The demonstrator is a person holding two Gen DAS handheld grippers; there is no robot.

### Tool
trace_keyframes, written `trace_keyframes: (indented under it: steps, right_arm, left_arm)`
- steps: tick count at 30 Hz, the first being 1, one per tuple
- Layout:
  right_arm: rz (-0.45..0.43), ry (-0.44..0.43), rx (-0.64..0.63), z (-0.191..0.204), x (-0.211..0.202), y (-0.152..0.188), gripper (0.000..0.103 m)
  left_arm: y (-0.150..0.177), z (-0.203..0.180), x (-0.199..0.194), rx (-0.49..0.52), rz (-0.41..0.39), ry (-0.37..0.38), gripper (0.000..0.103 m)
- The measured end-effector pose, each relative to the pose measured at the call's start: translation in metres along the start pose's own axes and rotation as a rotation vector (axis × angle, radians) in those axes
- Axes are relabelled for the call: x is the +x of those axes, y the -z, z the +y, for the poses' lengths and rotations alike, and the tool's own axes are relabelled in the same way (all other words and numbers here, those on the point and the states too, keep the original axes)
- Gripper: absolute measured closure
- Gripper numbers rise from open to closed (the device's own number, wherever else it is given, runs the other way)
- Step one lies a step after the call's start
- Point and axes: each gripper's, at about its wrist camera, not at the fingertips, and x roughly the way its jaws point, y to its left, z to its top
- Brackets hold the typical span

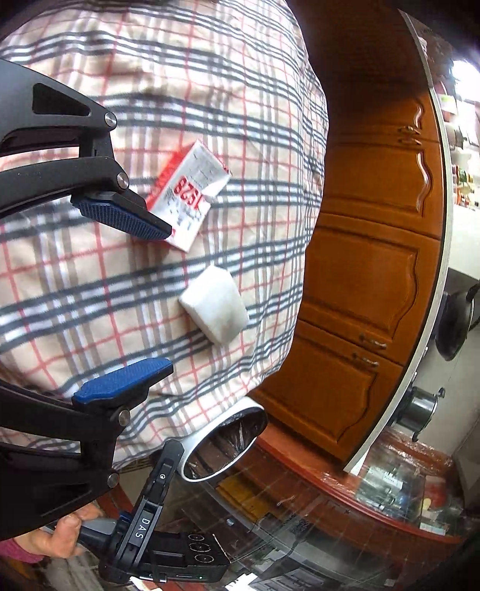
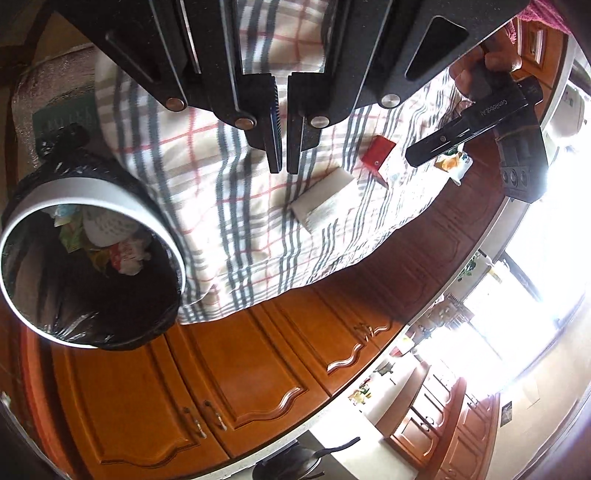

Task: Collect trash
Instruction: 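Move both open tools toward the red-and-white milk carton and white sponge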

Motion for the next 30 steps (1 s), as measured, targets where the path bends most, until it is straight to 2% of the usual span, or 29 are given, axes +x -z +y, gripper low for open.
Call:
trace_keyframes:
  steps: [2,4,6,9,13,17,21,25,30]
  right_arm:
    - [0.018,-0.006,-0.007,0.008,0.010,0.003,0.087]
    - [0.028,-0.012,-0.009,0.014,0.018,0.004,0.053]
    - [0.033,-0.018,-0.012,0.021,0.024,0.004,0.038]
    - [0.053,-0.035,-0.006,0.031,0.037,0.002,0.028]
    - [0.052,-0.037,0.019,0.035,0.046,-0.003,0.020]
    - [0.037,-0.039,0.070,0.029,0.046,-0.006,0.018]
    - [0.028,-0.028,0.109,0.026,0.048,-0.008,0.018]
    - [0.028,-0.029,0.129,0.026,0.050,-0.007,0.017]
    - [0.048,-0.031,0.148,0.029,0.061,-0.009,0.015]
  left_arm:
    - [0.003,0.018,-0.009,-0.030,-0.008,-0.025,0.033]
    - [0.006,0.034,-0.014,-0.064,-0.009,-0.044,0.033]
    - [0.007,0.047,-0.016,-0.098,-0.003,-0.055,0.032]
    - [0.007,0.060,-0.013,-0.136,0.021,-0.056,0.030]
    - [-0.004,0.066,0.005,-0.166,0.056,-0.041,0.027]
    - [-0.026,0.067,0.042,-0.180,0.082,-0.036,0.024]
    - [-0.041,0.060,0.076,-0.140,0.093,-0.115,0.023]
    - [-0.046,0.047,0.099,-0.040,0.113,-0.175,0.026]
    - [-0.040,0.045,0.094,0.080,0.114,-0.134,0.048]
